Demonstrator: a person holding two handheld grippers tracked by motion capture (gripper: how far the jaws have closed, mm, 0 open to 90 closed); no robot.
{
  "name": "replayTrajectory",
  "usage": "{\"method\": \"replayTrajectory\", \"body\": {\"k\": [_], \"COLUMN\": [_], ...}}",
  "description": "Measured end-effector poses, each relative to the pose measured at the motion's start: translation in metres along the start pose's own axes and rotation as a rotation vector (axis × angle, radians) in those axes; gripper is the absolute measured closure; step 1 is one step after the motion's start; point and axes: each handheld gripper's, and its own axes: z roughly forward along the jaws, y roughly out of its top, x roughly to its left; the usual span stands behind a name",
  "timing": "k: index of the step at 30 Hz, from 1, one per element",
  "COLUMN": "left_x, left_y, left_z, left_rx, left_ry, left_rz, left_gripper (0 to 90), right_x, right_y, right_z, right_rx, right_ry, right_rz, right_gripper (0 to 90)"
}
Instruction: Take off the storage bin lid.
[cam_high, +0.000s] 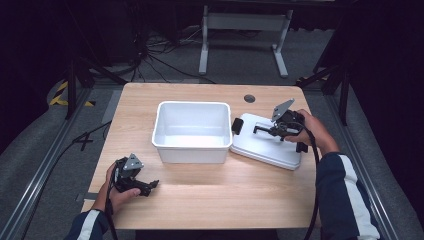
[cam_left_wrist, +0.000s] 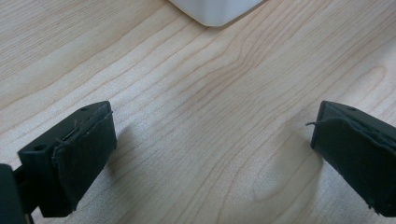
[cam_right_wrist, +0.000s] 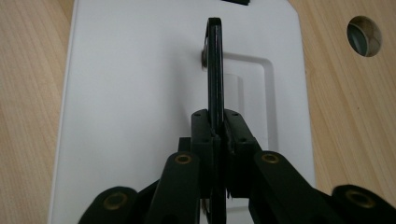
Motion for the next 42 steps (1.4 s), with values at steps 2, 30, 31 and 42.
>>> {"method": "replayTrajectory", "body": {"k": [2, 30, 31, 42], "left_x": [0.0, 0.0, 0.0, 0.0], "left_y": [0.0, 0.0, 0.0, 0.0], "left_z": [0.0, 0.0, 0.0, 0.0], "left_rx": [0.001, 0.0, 0.002, 0.0], "left_ry": [0.0, 0.001, 0.0, 0.001], "left_rz": [0.001, 0.0, 0.001, 0.001], "left_gripper": [0.6, 0.6, 0.6, 0.6], "right_x": [0.0, -0.001, -0.001, -0.003], "right_y": [0.0, -0.006, -0.006, -0.013], "right_z": [0.002, 0.016, 0.015, 0.007], "right_rx": [0.002, 0.006, 0.005, -0.077], "right_ry": [-0.001, -0.032, -0.032, -0.014], "right_rz": [0.001, 0.057, 0.059, 0.11], "right_gripper": [84.9, 80.1, 79.1, 71.3]}}
